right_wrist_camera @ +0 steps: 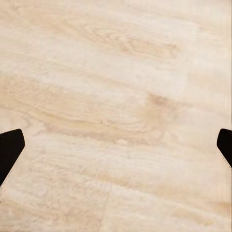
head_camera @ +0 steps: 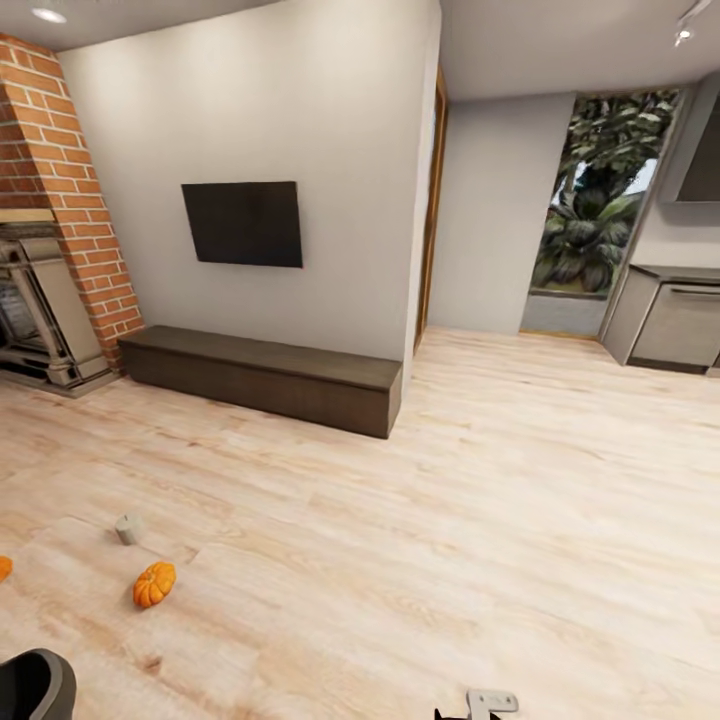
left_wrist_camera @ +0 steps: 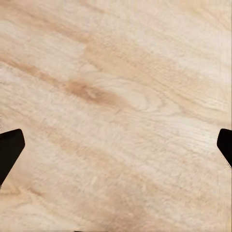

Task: Place each of the two pumpkins and all three candles from the living room inside a cabinet in the living room (use any cabinet), then make sure every cabinet is closed, and position the cauldron so it is next to a table in the living room.

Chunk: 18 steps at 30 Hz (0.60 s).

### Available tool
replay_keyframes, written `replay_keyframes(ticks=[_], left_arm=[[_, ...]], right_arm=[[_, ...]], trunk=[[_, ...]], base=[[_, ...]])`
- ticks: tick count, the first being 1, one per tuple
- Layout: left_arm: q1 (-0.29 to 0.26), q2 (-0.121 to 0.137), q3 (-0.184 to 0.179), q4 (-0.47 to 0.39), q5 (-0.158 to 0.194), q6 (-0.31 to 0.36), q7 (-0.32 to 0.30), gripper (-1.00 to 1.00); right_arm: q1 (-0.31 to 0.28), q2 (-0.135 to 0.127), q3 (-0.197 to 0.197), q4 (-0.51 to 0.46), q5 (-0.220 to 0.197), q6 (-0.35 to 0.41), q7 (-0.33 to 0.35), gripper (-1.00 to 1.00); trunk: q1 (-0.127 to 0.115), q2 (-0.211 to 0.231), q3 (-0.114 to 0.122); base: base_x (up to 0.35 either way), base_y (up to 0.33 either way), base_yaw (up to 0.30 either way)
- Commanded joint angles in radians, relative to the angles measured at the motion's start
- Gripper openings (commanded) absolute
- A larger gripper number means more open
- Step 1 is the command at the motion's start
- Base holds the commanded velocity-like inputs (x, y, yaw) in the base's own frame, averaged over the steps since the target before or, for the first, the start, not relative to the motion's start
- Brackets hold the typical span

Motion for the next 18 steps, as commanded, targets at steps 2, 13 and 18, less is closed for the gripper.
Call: replay_keyframes(ticks=[2, 13, 18], left_arm=[[-0.001, 0.000, -0.002, 0.001, 0.009, -0.003, 0.002, 1.00], [-0.001, 0.000, -0.002, 0.001, 0.007, -0.032, 0.002, 1.00], [-0.001, 0.000, -0.002, 0.001, 0.007, -0.038, 0.002, 1.00]], right_arm=[[0.000, 0.000, 0.002, 0.000, -0.001, -0.003, -0.005, 1.00], [0.000, 0.000, 0.002, 0.002, 0.001, -0.003, -0.006, 1.00], [0.000, 0.001, 0.002, 0.002, 0.002, -0.002, -0.006, 1.00]], trunk=[[0.001, 0.000, -0.001], [0.001, 0.000, -0.001], [0.001, 0.000, -0.001]], base=[[0.319, -0.078, 0.283], [0.162, -0.025, 0.283], [0.003, 0.000, 0.283]])
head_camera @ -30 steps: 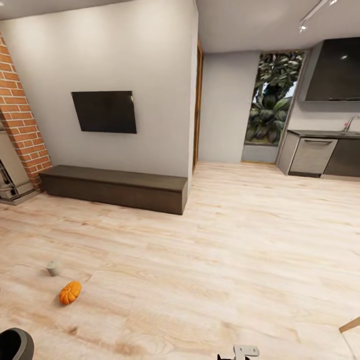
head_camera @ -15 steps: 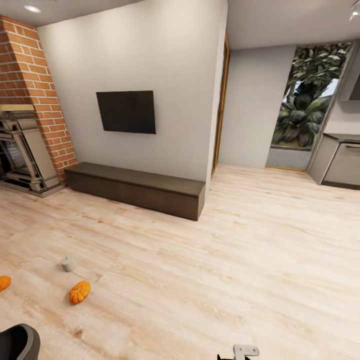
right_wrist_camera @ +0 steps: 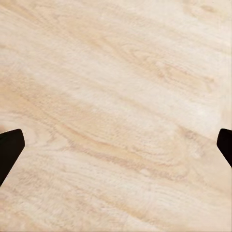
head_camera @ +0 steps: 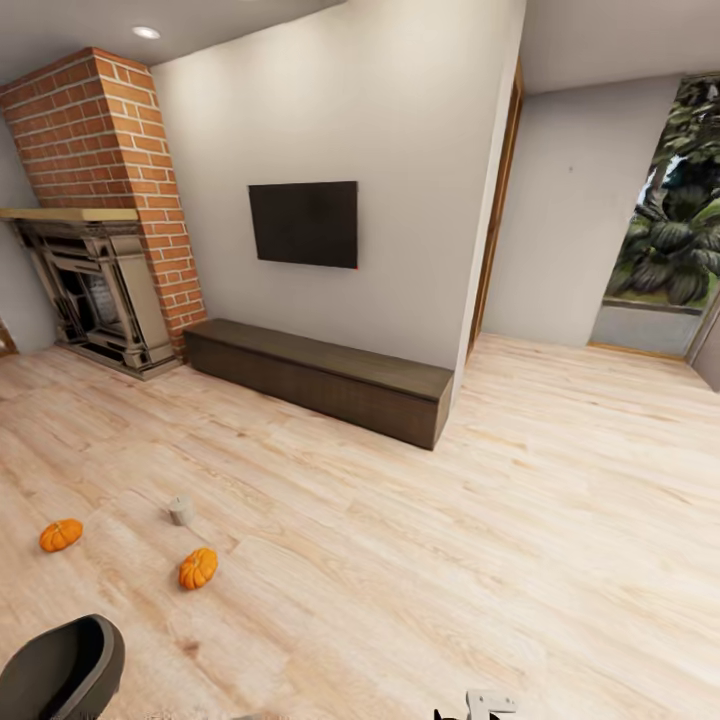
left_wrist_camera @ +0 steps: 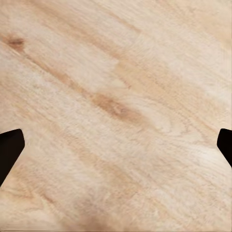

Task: Place each of the two pumpkins and all three candles from the living room inside a cabinet in the living room (use any cabinet), then make sure every cabinet is closed, and position the cauldron so it is next to a table in the living room.

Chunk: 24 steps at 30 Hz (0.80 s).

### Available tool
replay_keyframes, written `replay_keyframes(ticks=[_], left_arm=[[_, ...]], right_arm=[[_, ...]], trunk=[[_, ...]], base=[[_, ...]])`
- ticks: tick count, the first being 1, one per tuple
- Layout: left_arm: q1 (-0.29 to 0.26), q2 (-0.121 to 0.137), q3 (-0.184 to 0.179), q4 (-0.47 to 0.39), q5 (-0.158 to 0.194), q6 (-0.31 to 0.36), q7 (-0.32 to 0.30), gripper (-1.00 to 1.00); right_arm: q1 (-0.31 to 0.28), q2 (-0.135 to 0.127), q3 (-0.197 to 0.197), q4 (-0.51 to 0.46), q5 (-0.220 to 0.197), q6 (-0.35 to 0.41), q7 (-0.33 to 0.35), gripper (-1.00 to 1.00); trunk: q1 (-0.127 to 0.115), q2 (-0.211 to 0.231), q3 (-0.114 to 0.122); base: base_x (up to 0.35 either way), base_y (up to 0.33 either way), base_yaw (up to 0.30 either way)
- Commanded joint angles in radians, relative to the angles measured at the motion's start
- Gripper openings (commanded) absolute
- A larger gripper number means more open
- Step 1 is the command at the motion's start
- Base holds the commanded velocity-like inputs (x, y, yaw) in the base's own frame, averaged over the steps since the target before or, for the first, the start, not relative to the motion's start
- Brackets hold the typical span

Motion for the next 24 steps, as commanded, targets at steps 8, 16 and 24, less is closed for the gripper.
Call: replay_keyframes(ticks=[8, 16, 24], left_arm=[[-0.001, 0.000, -0.002, 0.001, 0.009, -0.004, 0.001, 1.00], [-0.001, 0.000, -0.001, 0.001, 0.012, -0.004, 0.001, 1.00], [-0.001, 0.000, 0.000, 0.001, 0.013, -0.004, 0.001, 1.00]], right_arm=[[0.000, 0.001, 0.003, 0.002, 0.000, -0.002, -0.007, 1.00], [0.000, 0.003, 0.003, 0.003, 0.001, -0.002, -0.007, 1.00], [0.000, 0.003, 0.003, 0.002, 0.001, -0.002, -0.009, 1.00]], trunk=[[0.000, 0.000, -0.001], [0.000, 0.000, -0.001], [0.000, 0.000, -0.001]], base=[[0.000, 0.000, 0.284], [0.001, 0.000, 0.290], [0.192, 0.000, 0.292]])
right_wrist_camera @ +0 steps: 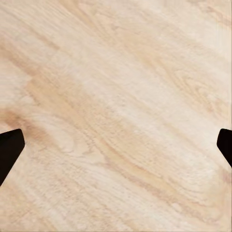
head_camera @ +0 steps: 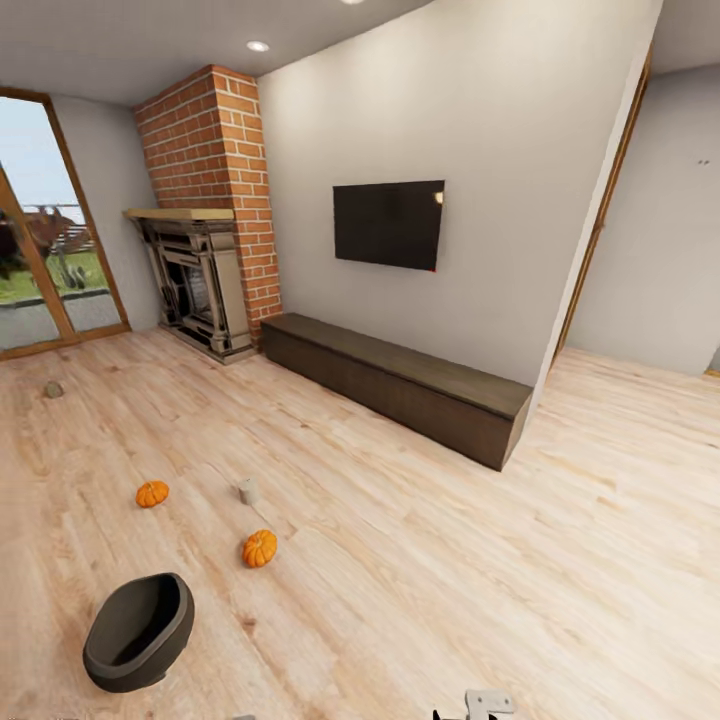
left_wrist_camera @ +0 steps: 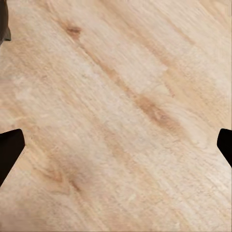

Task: Place each of the two pumpkins and all three candles from the living room inside a cabinet in the living room (use any cabinet), then make sure every cabinet is closed, and position the cauldron so it is next to a table in the living room.

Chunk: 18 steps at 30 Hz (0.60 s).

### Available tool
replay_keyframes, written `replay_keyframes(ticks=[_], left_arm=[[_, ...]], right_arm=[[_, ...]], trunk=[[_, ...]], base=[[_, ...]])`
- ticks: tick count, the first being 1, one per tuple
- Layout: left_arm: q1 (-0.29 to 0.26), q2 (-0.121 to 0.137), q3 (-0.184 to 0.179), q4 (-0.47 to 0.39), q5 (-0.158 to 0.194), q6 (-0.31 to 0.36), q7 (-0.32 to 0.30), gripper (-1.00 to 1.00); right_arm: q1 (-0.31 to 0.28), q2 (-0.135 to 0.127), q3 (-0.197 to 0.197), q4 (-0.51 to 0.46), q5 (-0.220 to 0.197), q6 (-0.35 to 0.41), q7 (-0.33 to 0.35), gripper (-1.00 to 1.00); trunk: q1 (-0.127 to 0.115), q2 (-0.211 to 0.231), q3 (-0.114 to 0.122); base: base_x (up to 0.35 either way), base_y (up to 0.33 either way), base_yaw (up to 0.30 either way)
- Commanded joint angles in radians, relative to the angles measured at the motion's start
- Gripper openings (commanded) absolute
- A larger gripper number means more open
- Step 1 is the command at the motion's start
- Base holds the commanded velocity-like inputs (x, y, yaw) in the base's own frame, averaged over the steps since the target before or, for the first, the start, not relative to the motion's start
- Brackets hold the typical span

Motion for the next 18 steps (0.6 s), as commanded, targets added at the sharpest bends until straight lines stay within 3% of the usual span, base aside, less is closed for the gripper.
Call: replay_keyframes(ticks=[1, 18], left_arm=[[-0.001, 0.000, -0.002, 0.001, 0.007, -0.004, 0.002, 1.00], [-0.001, -0.001, -0.002, 0.001, 0.006, -0.004, 0.002, 1.00]], right_arm=[[0.000, 0.000, 0.002, 0.001, -0.001, -0.003, -0.004, 1.00], [0.000, 0.002, 0.002, 0.007, 0.000, -0.003, -0.005, 1.00]], trunk=[[0.000, 0.000, -0.001], [0.000, 0.000, -0.001]], base=[[0.291, 0.000, 0.292], [0.281, 0.045, 0.292]])
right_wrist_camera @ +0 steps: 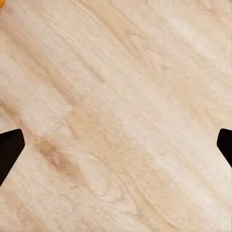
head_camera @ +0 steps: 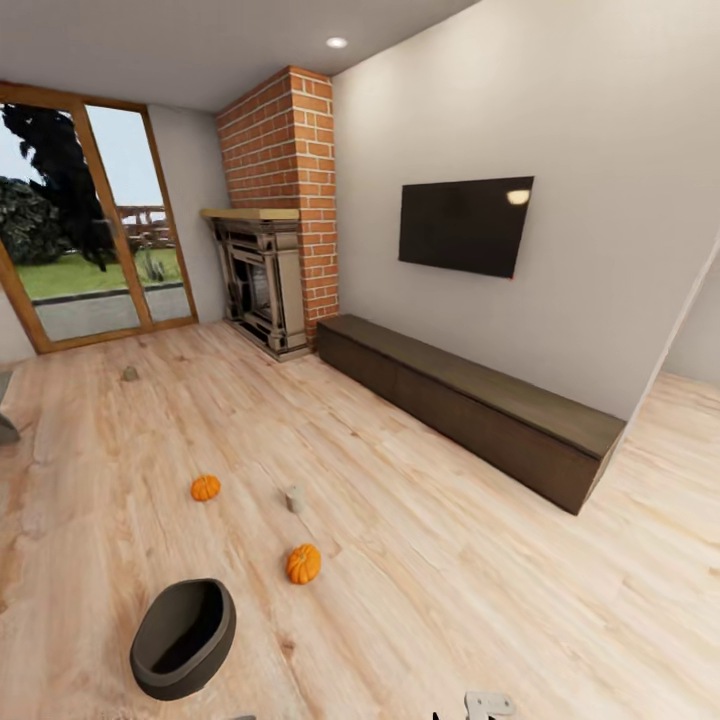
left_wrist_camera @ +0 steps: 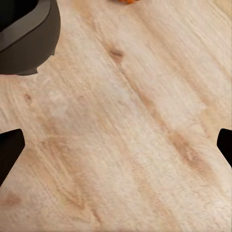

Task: Place each of the two pumpkins and all three candles from the living room inside a cabinet in the living room (use any cabinet), then make sure every cabinet is closed, and position the cauldron so it is next to a table in the living room.

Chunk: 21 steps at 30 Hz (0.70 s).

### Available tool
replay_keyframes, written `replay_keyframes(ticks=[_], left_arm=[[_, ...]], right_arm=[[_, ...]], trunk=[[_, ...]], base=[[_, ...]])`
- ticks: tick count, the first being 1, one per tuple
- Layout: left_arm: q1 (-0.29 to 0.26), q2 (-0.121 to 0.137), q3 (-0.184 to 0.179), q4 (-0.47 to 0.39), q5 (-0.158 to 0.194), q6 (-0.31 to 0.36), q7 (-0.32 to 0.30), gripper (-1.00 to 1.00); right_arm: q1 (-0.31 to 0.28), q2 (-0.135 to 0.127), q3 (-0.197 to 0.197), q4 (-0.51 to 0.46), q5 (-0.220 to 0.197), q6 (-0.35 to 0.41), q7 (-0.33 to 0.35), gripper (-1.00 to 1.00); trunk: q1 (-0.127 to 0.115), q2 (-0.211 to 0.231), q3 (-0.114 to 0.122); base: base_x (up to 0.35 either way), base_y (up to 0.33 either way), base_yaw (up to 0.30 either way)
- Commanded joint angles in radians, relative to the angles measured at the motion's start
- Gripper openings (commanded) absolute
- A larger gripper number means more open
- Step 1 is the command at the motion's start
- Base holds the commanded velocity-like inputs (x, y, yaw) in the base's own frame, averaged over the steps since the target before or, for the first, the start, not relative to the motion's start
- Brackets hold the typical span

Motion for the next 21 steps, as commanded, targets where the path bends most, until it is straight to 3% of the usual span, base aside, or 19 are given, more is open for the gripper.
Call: replay_keyframes(ticks=[1, 21], left_arm=[[-0.001, 0.000, -0.002, 0.001, 0.008, -0.004, 0.002, 1.00], [-0.001, 0.000, -0.002, 0.001, 0.006, -0.005, 0.002, 1.00]], right_arm=[[0.000, 0.000, 0.002, 0.001, -0.001, -0.003, -0.004, 1.00], [0.000, 0.001, 0.002, 0.001, 0.000, -0.003, -0.004, 1.00]], trunk=[[0.000, 0.000, -0.001], [0.000, 0.000, -0.001]], base=[[0.186, 0.001, 0.292], [0.164, 0.000, 0.292]])
